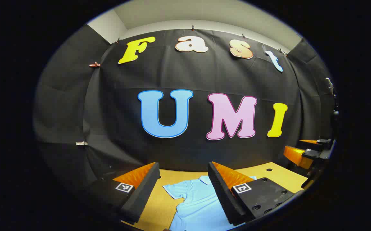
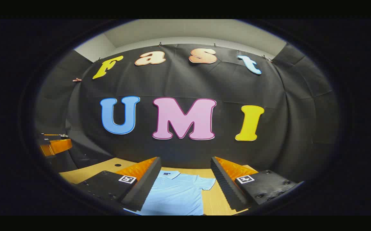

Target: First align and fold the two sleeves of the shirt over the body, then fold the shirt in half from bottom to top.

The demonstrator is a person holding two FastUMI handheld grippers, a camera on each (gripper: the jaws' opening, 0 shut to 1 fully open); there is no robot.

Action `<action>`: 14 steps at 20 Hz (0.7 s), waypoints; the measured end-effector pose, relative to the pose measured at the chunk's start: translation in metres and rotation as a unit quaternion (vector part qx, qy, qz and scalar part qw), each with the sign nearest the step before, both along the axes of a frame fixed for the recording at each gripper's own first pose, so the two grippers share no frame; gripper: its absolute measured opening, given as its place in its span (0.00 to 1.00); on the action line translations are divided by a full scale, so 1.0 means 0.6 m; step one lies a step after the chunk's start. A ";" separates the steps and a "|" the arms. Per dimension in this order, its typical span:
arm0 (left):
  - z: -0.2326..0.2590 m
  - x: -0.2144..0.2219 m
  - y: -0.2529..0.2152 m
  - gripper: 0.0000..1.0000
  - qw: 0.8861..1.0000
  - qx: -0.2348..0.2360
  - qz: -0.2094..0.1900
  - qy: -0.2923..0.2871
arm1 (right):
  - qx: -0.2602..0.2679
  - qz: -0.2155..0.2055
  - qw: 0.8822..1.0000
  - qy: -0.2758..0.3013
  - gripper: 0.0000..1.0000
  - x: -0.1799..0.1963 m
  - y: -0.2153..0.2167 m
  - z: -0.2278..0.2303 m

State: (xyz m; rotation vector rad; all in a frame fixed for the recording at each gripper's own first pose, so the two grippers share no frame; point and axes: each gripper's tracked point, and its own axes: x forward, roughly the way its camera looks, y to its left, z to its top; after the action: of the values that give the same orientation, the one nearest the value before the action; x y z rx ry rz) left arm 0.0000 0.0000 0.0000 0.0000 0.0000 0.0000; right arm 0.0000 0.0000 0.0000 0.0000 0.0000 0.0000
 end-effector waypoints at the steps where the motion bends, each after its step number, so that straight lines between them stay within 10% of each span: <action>1: -0.001 0.002 -0.001 0.97 1.000 -0.001 -0.002 -0.002 | 0.001 -0.004 1.000 0.002 0.97 0.000 -0.003 -0.002; 14: -0.046 0.039 -0.024 0.96 0.999 -0.008 -0.032 0.028 | -0.009 -0.035 0.999 0.027 0.97 0.011 -0.045 -0.038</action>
State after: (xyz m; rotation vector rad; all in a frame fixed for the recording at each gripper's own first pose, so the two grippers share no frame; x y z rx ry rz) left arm 0.0237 -0.0144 -0.0276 -0.0154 0.0569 -0.0638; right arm 0.0064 -0.0268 -0.0230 -0.0189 0.0533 -0.0699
